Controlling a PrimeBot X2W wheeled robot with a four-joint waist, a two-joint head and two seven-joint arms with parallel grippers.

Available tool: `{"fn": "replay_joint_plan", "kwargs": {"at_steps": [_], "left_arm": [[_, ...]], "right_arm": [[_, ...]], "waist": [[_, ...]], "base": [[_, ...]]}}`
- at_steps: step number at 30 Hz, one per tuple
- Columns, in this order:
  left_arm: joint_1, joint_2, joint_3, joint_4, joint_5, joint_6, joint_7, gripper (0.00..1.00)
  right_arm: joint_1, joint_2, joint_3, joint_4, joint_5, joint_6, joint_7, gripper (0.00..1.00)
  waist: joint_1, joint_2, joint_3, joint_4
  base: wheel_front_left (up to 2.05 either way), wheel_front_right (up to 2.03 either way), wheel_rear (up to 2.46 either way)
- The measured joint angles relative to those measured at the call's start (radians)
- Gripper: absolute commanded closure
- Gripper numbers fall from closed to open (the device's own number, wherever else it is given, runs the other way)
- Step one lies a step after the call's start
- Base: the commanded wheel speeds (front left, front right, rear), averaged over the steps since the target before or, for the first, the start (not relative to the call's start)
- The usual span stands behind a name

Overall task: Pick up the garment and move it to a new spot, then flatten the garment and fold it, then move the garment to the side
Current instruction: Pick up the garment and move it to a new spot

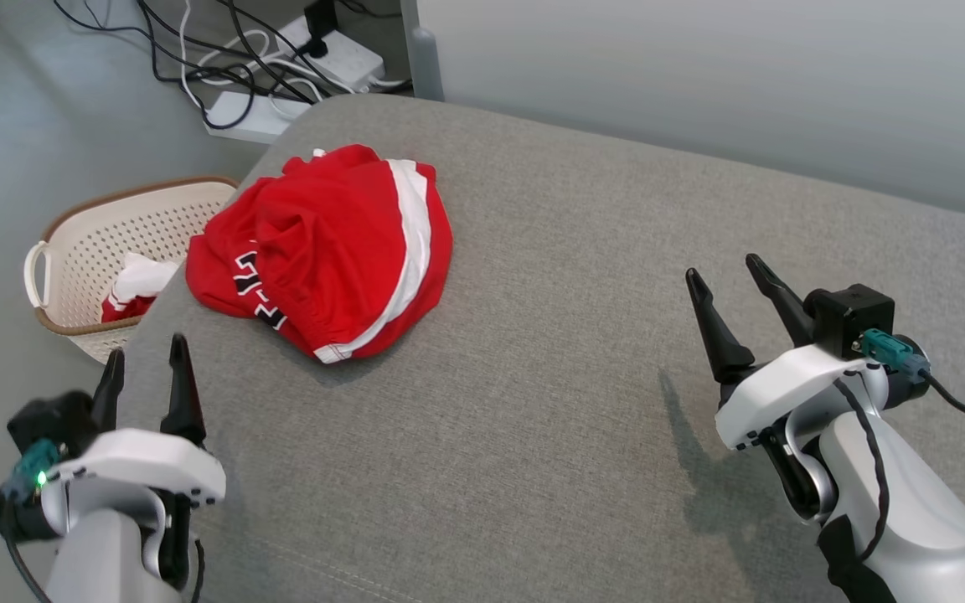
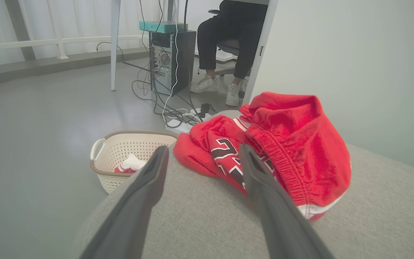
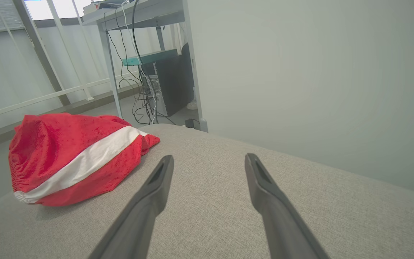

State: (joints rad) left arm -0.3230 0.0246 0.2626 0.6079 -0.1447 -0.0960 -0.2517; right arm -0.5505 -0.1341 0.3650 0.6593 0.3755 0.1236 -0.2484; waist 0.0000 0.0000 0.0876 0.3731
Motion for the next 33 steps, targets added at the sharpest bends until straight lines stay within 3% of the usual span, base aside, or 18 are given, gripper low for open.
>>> {"fn": "replay_joint_plan", "kwargs": {"at_steps": [8,12,20,26,33], "left_arm": [[-0.223,0.086,-0.062,0.187,-0.039,-0.028,-0.001,0.00],[-0.352,0.125,-0.159,0.274,-0.165,-0.033,0.017,0.00],[-0.451,0.228,-0.330,0.293,-0.409,-0.034,0.134,0.00],[-0.472,0.295,-0.372,0.370,-0.446,-0.034,0.165,0.00],[-0.532,0.305,-0.372,0.482,-0.457,-0.032,0.187,0.02]], "right_arm": [[-0.040,-0.025,0.017,-0.004,0.000,0.000,0.000,0.00],[-0.063,-0.031,0.028,-0.014,0.000,0.000,0.000,0.00],[-0.087,-0.063,0.027,-0.013,0.000,0.000,0.000,0.00],[-0.103,-0.061,0.028,-0.017,0.000,0.000,0.000,0.00],[-0.123,-0.062,0.030,-0.019,0.005,0.000,0.000,0.00]], "waist": [[0.0000,0.0000,0.073,-0.042],[0.0000,0.0000,0.127,-0.081],[0.0000,0.0000,0.205,-0.146],[0.0000,0.0000,0.242,-0.192],[0.0000,0.0000,0.276,-0.244]], "base": [[0.00,0.00,0.00],[0.00,0.00,0.00],[0.00,0.00,0.00],[0.00,0.00,0.00],[0.00,0.00,0.00]]}}
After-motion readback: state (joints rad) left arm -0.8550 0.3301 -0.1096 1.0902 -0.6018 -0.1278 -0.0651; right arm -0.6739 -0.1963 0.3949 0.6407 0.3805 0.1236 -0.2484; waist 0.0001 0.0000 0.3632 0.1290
